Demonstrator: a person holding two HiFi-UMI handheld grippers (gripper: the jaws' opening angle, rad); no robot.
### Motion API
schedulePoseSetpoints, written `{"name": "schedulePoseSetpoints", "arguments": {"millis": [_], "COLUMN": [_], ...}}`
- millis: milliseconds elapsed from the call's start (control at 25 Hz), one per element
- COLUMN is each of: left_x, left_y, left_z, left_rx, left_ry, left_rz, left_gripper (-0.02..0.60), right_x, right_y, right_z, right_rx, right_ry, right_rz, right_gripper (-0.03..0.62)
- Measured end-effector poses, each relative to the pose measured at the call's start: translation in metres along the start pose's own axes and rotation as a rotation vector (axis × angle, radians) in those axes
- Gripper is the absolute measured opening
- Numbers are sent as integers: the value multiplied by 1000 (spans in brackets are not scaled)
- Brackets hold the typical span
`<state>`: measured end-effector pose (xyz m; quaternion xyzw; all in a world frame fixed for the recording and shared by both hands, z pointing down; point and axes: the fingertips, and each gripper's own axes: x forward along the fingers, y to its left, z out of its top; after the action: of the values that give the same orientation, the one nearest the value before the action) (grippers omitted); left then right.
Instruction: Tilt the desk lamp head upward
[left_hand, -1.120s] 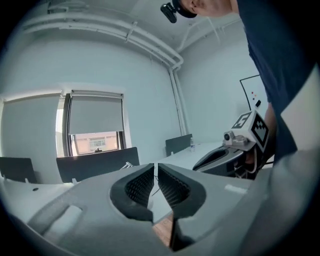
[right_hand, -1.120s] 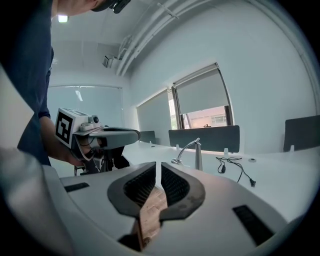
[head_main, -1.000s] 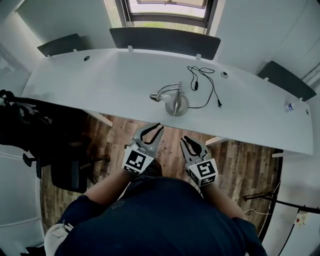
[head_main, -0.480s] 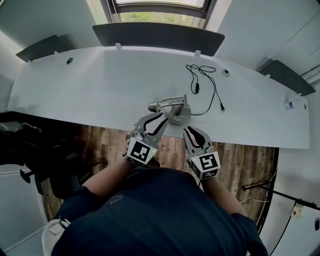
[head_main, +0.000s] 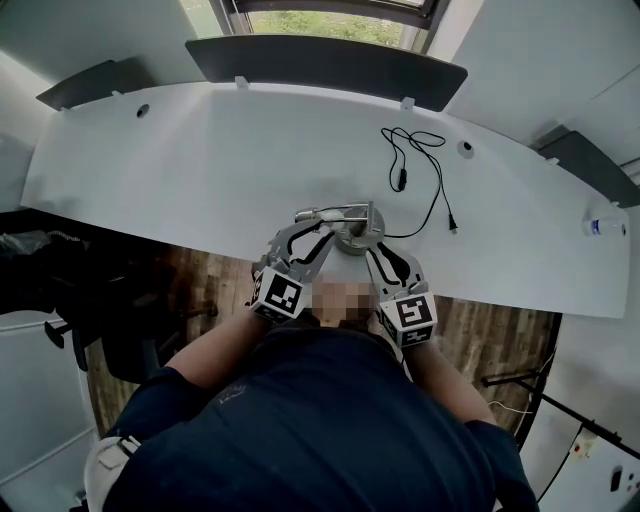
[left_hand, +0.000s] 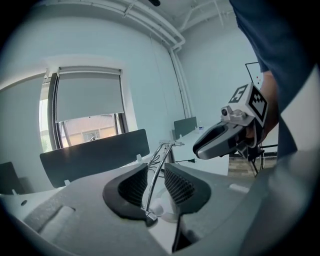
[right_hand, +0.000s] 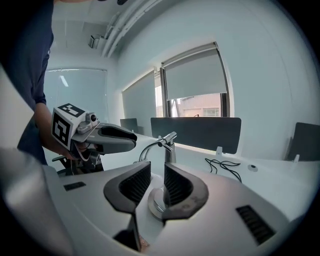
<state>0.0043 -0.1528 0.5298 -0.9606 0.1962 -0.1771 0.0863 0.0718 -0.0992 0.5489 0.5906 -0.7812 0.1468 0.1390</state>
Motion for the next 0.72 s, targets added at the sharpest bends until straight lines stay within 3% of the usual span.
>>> {"name": "schedulePoseSetpoints", "arguments": {"millis": [320, 720], "left_x": [24, 43], "left_y": [4, 10], "left_z": [-18, -34], "left_rx": [32, 135], "left_ry": [71, 126], "left_rz": [59, 105], "left_gripper": [107, 132], "right_x": [28, 65], "right_y": [-24, -26], "right_z": [-13, -17], "right_rx": [-59, -101], "right_ry": [40, 62], "right_rz": [45, 59], "right_gripper": [118, 130]}}
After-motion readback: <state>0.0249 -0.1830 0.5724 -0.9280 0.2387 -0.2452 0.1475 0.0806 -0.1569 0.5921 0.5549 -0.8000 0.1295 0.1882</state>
